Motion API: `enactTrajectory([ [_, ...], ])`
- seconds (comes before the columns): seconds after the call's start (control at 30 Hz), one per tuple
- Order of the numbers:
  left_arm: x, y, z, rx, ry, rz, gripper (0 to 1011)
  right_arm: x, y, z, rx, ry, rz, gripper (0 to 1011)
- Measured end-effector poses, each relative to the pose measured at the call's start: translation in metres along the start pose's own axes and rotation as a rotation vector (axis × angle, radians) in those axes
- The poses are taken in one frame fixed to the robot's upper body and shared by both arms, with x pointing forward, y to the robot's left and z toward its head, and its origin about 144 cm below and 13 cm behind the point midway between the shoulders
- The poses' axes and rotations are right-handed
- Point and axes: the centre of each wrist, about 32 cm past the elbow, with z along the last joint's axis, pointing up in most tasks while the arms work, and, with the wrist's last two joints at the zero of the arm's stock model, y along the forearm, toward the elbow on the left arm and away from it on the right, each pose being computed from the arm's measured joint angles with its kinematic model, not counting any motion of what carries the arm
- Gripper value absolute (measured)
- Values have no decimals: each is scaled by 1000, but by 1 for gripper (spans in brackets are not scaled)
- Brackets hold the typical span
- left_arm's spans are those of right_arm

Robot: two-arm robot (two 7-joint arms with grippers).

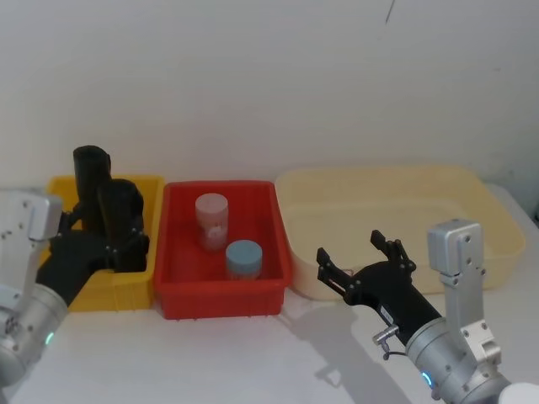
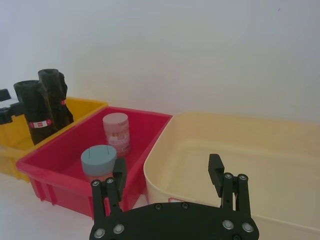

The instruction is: Pick up the garbage bag with the one hand and transfer it to the other hand.

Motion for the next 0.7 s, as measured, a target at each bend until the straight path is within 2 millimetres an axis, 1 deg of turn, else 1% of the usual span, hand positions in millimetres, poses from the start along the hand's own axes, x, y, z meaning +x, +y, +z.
enactTrajectory([
  [0.3, 7, -14, -2, 1, 17, -24, 1001, 0, 0, 0, 0, 0, 0, 1001],
  [0.67, 15, -30, -7, -16, 81, -50, 1001, 0, 0, 0, 0, 0, 0, 1001],
  [0.7, 16, -31, -8, -18, 88, -53, 984, 0, 0, 0, 0, 0, 0, 1000],
])
